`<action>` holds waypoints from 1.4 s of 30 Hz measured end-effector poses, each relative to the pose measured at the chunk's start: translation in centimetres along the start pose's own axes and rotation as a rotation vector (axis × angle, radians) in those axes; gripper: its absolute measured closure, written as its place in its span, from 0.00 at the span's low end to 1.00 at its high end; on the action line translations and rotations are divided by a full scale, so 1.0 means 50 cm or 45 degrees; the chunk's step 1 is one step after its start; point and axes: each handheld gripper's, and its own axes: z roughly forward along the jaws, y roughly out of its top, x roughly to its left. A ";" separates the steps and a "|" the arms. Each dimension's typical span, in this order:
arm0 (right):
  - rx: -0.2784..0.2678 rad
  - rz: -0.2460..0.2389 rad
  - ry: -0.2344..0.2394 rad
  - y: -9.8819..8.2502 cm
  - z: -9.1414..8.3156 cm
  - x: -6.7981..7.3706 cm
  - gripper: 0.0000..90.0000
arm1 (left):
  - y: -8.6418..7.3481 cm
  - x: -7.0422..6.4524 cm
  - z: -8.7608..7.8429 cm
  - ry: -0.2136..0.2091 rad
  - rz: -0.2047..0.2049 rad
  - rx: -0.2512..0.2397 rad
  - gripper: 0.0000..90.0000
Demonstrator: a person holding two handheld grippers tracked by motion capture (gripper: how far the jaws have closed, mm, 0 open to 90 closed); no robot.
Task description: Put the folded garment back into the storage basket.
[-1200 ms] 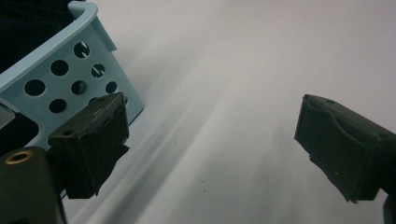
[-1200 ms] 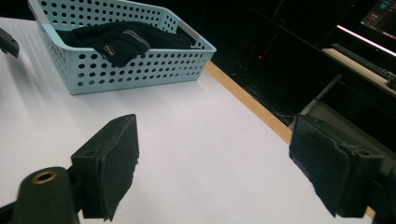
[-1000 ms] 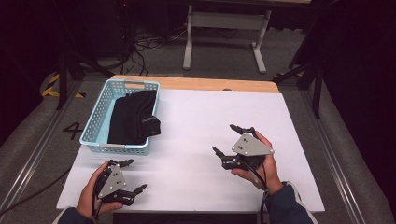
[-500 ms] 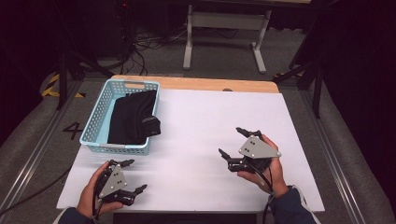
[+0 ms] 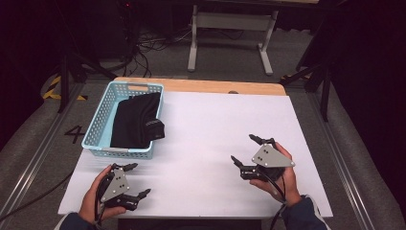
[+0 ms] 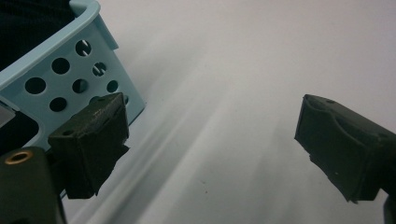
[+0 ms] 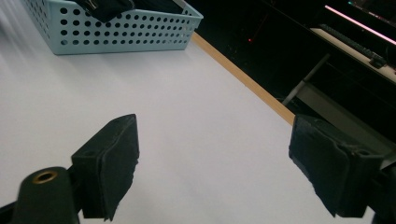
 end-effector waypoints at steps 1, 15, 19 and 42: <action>-0.001 0.000 0.001 -0.002 0.000 -0.001 0.19 | 0.000 0.000 0.000 0.000 0.000 0.000 0.12; -0.016 -0.002 0.009 -0.046 -0.013 0.005 0.19 | 0.002 -0.001 -0.001 0.006 0.000 -0.009 0.12; -0.006 0.009 0.002 -0.061 -0.014 0.005 0.19 | 0.003 0.000 -0.003 0.006 -0.002 -0.017 0.12; 0.114 0.140 -0.065 -0.185 -0.042 0.004 0.05 | 0.005 0.001 -0.004 0.016 -0.020 -0.018 0.12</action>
